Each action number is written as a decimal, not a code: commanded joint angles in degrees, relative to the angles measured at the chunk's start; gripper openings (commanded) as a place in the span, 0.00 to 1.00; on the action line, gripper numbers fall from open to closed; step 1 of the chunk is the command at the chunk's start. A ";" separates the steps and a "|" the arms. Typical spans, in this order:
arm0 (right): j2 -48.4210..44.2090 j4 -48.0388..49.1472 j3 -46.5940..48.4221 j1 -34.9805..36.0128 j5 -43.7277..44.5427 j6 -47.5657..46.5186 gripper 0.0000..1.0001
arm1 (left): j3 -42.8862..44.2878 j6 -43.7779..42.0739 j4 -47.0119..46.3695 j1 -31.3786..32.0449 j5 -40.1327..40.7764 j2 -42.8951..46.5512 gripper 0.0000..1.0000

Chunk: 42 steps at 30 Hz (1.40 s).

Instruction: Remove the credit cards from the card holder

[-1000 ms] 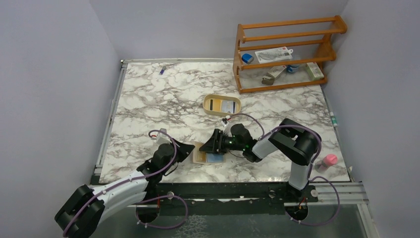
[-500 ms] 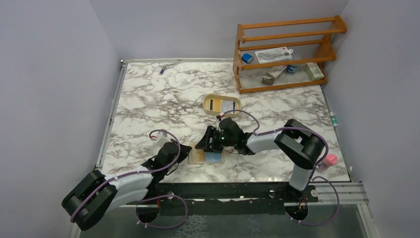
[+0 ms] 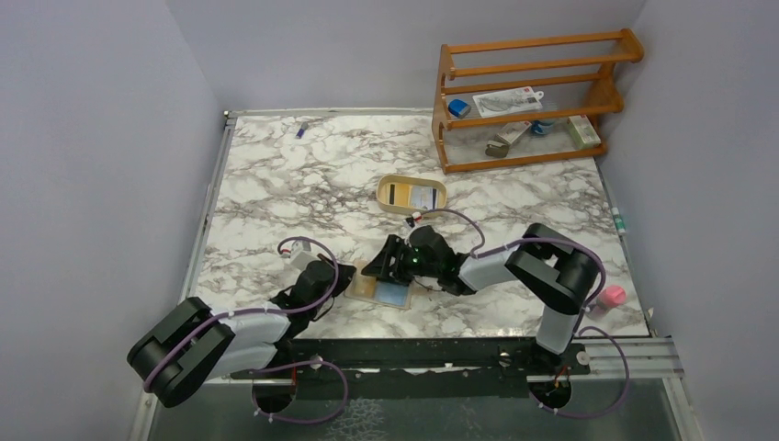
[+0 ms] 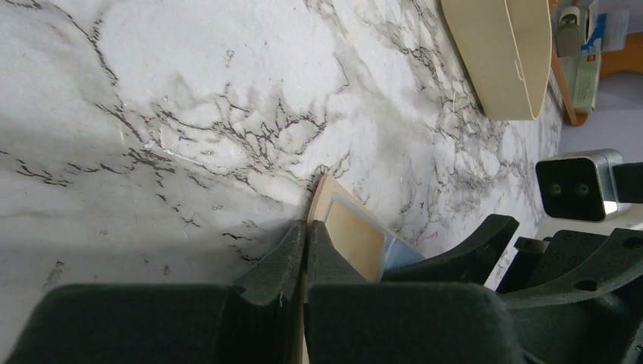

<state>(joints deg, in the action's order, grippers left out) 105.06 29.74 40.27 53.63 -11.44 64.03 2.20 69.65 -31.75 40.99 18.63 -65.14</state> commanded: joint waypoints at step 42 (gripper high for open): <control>10.06 16.21 -9.63 2.39 -8.57 0.69 0.60 | -6.18 0.26 8.68 0.34 -0.36 -0.09 0.00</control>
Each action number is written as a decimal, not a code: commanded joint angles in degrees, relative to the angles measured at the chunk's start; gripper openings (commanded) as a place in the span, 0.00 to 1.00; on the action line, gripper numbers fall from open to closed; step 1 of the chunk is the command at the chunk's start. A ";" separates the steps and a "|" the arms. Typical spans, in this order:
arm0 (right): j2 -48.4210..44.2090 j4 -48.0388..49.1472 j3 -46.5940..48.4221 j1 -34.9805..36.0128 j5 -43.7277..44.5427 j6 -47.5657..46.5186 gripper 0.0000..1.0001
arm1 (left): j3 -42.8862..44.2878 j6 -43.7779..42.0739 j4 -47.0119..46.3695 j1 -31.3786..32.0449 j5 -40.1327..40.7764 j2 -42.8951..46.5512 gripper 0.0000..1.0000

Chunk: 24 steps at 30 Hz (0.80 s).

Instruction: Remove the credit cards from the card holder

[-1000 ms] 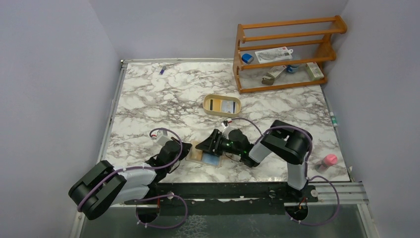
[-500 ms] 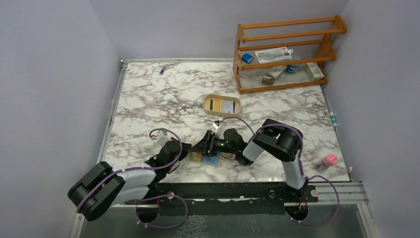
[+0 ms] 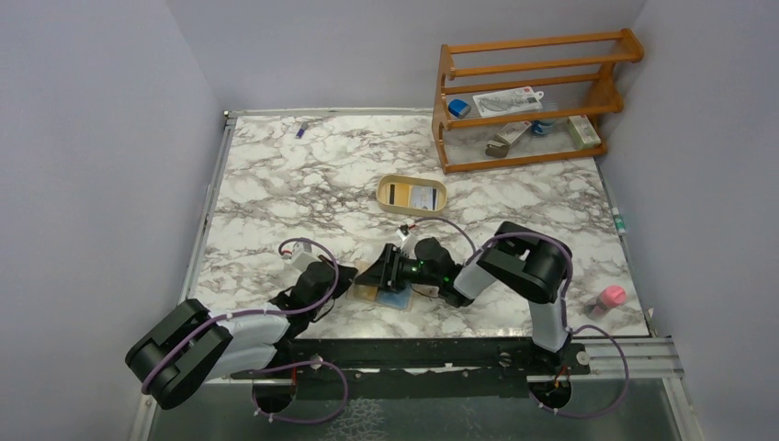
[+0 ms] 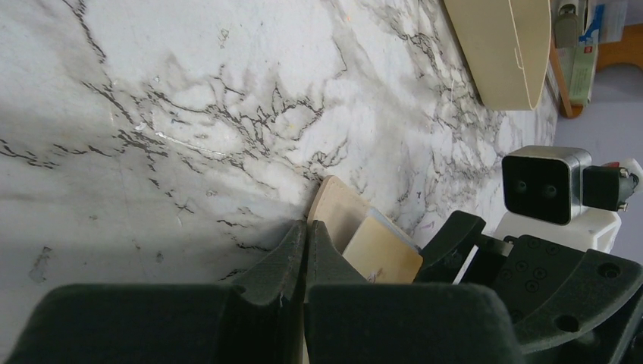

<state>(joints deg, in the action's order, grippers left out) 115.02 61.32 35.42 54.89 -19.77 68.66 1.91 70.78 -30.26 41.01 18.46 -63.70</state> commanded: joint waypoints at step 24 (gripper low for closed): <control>-8.12 -7.41 -13.10 -0.49 1.85 -4.86 0.60 | -5.54 -1.26 7.58 0.38 -0.26 -1.98 0.00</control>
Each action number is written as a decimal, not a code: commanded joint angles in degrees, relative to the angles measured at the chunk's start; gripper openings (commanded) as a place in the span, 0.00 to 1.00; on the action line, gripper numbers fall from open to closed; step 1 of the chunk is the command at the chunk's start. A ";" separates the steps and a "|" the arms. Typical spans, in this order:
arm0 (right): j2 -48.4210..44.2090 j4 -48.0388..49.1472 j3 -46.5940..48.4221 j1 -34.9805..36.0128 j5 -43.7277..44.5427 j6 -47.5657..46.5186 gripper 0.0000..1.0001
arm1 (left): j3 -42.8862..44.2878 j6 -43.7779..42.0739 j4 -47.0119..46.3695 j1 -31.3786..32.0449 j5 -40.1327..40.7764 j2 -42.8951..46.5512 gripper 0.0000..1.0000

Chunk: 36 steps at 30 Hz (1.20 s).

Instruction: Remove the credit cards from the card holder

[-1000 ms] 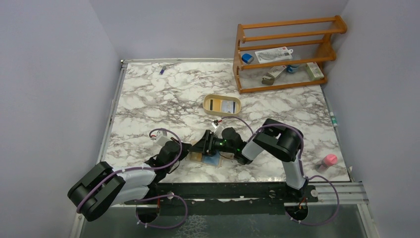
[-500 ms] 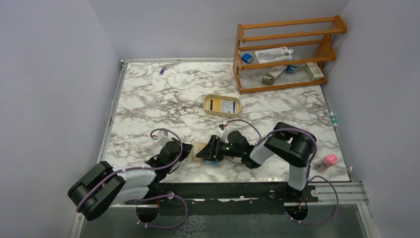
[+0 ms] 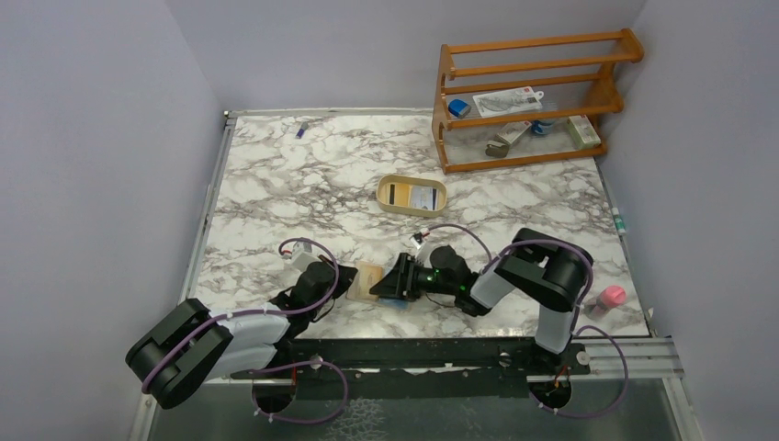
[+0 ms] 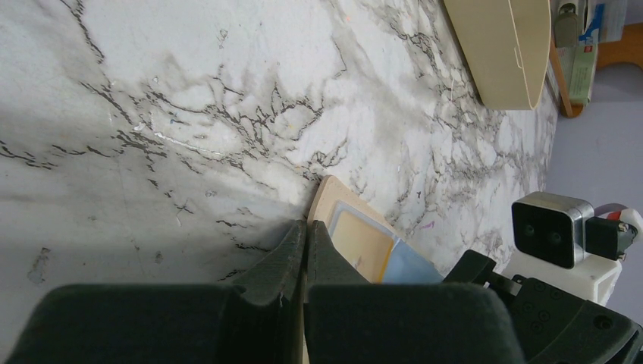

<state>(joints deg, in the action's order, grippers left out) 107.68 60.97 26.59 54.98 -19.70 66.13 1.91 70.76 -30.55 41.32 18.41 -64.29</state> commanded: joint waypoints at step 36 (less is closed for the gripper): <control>6.18 -9.55 2.37 -1.21 7.22 1.91 0.65 | -5.28 -1.50 7.96 0.04 -0.31 -2.06 0.00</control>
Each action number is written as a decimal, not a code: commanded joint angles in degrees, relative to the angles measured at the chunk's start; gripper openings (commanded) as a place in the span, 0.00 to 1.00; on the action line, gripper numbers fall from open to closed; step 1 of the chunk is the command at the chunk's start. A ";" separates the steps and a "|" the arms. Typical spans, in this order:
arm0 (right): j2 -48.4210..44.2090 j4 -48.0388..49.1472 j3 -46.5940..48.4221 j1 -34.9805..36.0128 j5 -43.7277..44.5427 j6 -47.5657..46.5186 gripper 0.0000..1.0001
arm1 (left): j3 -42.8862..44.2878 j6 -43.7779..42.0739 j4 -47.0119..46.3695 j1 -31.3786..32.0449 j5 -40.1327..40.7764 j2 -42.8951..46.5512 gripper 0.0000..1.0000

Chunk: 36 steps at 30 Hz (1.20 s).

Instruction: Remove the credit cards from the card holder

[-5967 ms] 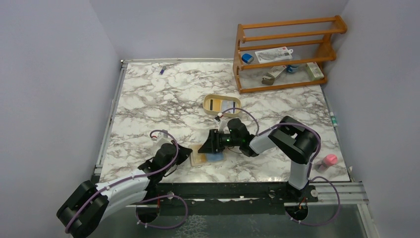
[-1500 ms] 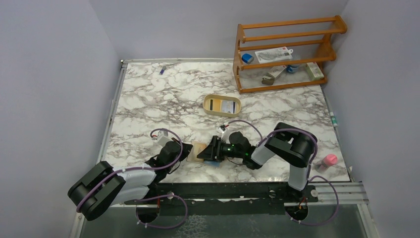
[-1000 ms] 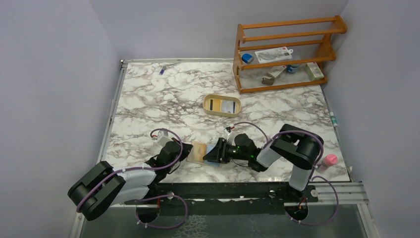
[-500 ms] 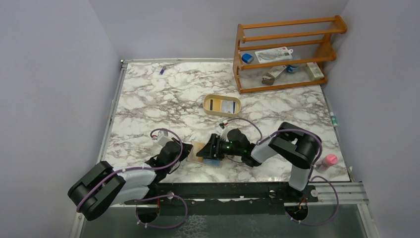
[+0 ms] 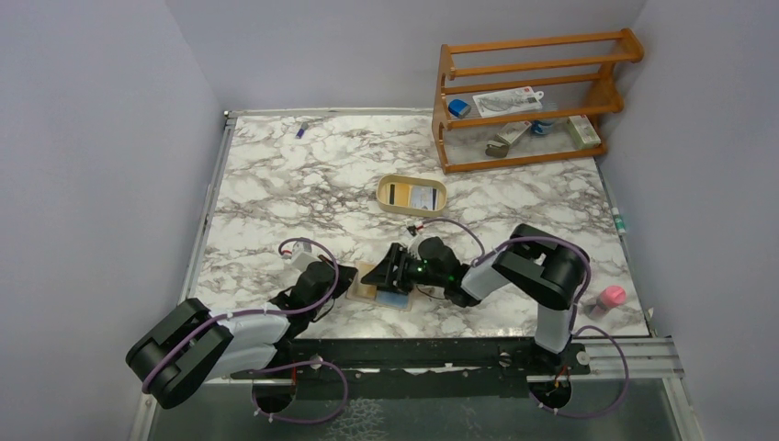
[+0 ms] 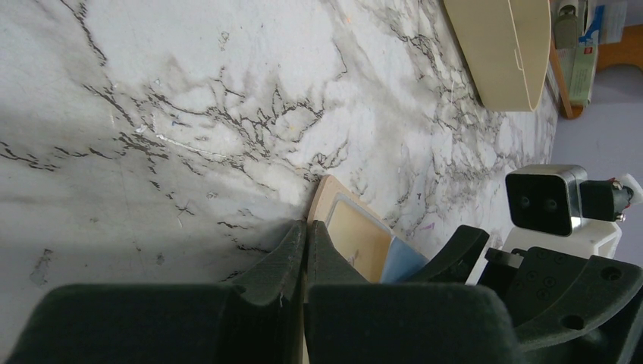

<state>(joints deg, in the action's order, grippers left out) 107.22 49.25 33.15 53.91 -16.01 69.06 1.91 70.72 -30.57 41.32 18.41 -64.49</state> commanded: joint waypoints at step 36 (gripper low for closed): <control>-4.57 -15.68 5.14 1.38 2.00 -2.62 0.64 | -4.55 -1.52 8.38 0.06 -0.22 -3.01 0.00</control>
<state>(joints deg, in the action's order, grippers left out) 105.69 38.39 39.79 54.81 -15.75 67.77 1.93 70.67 -31.46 41.04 19.51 -65.43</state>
